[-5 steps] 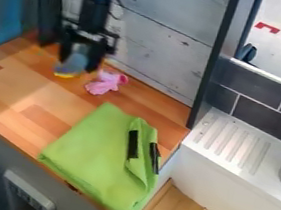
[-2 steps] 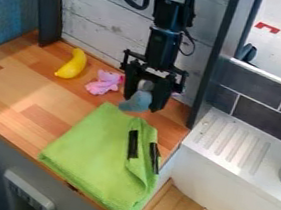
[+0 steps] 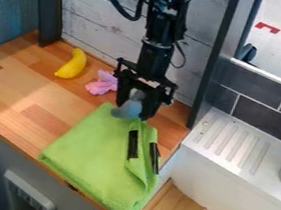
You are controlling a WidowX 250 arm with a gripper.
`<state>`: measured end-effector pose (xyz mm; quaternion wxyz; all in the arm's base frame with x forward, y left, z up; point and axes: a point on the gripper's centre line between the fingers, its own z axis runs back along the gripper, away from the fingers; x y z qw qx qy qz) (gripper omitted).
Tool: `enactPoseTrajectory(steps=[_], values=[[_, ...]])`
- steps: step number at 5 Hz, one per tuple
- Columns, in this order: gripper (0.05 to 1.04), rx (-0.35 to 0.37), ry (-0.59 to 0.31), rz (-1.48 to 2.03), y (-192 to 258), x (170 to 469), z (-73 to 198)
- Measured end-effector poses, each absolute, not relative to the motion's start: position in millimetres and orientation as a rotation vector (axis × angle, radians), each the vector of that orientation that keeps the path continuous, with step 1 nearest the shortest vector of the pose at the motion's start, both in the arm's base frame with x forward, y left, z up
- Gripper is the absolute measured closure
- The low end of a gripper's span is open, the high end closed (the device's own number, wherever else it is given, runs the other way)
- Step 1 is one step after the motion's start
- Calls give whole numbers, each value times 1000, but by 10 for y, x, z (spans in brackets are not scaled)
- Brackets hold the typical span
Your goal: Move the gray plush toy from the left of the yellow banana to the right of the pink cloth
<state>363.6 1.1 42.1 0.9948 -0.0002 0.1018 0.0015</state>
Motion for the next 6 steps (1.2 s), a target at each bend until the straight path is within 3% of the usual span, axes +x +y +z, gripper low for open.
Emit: enactPoseTrajectory(steps=[2, 4, 6], values=[[363, -23, 17, -20, 132, 3745, 417], [363, -39, -40, -28, 102, 3900, 529], [363, -42, -32, -26, 107, 4102, 442]])
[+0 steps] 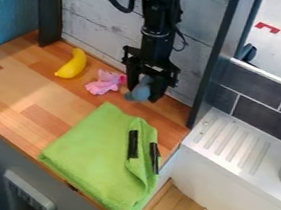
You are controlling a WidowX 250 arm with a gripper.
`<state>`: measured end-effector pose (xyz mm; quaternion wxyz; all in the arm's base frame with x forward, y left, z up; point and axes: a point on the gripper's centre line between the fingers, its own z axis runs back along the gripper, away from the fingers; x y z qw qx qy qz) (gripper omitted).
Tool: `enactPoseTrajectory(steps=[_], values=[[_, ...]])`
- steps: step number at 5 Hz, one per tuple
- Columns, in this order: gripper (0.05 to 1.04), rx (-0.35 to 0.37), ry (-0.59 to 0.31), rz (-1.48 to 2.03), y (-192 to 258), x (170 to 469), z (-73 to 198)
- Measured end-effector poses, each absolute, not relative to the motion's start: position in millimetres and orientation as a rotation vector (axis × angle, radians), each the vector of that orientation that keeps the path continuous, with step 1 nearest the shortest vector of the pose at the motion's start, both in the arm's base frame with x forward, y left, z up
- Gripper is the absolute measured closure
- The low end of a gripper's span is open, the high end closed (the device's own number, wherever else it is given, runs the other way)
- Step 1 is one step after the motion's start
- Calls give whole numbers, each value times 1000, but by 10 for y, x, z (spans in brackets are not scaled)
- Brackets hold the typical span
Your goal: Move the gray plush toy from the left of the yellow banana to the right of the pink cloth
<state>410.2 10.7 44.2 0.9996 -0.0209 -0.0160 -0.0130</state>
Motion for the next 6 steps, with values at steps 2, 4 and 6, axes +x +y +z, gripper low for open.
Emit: enactPoseTrajectory(steps=[2, 4, 6], values=[[363, -43, 3, 21, 114, 4109, 242], [255, -48, -6, 47, 204, 4165, 171], [75, -57, -4, 68, 302, 4120, 209]])
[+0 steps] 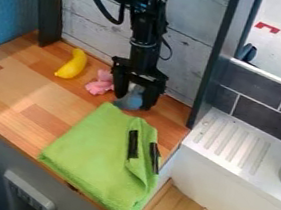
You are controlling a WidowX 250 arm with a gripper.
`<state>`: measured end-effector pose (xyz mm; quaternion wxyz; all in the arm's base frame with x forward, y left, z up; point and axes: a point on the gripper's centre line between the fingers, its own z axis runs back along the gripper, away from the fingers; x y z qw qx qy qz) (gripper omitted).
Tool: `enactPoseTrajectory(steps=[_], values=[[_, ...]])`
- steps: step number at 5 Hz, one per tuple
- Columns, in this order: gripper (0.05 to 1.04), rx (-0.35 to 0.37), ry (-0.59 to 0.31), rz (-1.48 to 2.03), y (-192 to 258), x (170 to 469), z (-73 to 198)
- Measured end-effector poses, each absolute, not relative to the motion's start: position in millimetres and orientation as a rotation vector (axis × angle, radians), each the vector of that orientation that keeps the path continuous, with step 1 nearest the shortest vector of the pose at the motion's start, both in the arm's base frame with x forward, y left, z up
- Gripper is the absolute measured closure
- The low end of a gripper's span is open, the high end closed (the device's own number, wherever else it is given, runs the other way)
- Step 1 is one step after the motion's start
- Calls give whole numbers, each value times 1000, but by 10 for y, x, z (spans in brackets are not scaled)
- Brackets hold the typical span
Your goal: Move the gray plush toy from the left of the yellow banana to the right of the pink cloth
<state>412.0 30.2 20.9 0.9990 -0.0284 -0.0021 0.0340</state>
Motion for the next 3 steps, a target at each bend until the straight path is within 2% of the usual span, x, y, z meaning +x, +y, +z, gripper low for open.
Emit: enactPoseTrajectory(steps=[1, 2, 3], values=[[78, -65, -41, 83, 347, 4051, 422], [79, -106, -63, 128, 434, 3953, 572], [78, -126, -103, 166, 518, 3763, 800]])
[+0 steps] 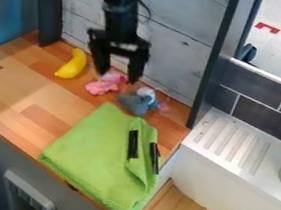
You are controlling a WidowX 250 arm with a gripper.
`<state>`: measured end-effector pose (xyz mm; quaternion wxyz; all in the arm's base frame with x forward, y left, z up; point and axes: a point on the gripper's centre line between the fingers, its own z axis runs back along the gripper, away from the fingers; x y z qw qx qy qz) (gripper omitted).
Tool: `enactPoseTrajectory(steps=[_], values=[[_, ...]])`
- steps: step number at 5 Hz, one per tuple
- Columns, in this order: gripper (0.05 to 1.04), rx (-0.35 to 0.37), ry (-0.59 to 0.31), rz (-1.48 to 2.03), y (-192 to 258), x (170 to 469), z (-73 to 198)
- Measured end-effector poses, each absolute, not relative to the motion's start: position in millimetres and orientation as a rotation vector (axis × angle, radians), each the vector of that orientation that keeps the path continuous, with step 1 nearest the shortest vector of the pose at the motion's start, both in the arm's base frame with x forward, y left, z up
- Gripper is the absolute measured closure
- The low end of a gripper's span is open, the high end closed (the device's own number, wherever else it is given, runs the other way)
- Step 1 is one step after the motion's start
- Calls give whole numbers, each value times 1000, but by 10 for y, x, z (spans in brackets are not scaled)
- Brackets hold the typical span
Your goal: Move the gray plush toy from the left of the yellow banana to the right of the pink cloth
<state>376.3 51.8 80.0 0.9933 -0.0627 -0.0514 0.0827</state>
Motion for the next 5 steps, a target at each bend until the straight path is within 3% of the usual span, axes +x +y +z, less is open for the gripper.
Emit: enactPoseTrajectory(steps=[1, 2, 3, 5], values=[[79, -124, -69, 131, 579, 3400, 980], [79, -115, -16, 118, 517, 3097, 956], [79, -93, 63, 27, 177, 2876, 832], [79, -19, 100, 8, 131, 2853, 775]])
